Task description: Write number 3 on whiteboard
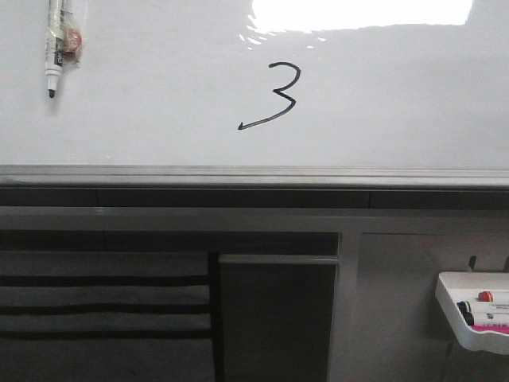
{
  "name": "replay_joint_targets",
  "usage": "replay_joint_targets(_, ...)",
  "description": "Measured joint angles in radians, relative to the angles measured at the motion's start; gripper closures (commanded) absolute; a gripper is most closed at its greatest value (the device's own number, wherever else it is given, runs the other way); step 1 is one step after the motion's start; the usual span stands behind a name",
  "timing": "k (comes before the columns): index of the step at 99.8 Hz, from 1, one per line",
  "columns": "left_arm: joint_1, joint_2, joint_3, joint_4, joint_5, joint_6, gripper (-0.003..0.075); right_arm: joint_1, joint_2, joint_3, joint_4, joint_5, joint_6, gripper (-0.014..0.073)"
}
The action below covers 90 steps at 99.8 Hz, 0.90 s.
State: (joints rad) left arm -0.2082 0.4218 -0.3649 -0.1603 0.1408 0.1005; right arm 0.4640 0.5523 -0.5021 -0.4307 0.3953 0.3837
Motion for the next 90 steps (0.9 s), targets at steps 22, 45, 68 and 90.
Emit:
replay_joint_targets(22, 0.076, -0.22, 0.166, 0.0, -0.005, 0.0, 0.0741, 0.0, 0.0, 0.0, 0.0, 0.0, 0.0, 0.0659)
replay_joint_targets(45, 0.159, -0.414, 0.368, 0.0, -0.133, 0.0, 0.0741, 0.0, 0.0, 0.0, 0.0, 0.0, 0.0, 0.0659)
replay_joint_targets(68, 0.174, -0.426, 0.37, 0.0, -0.16, 0.0, 0.0741, 0.0, 0.0, 0.001, 0.0, 0.0, 0.0, 0.0659)
replay_joint_targets(90, 0.174, -0.426, 0.37, 0.0, -0.157, 0.0, 0.0741, 0.0, 0.0, 0.001, 0.0, 0.0, 0.0, 0.0659)
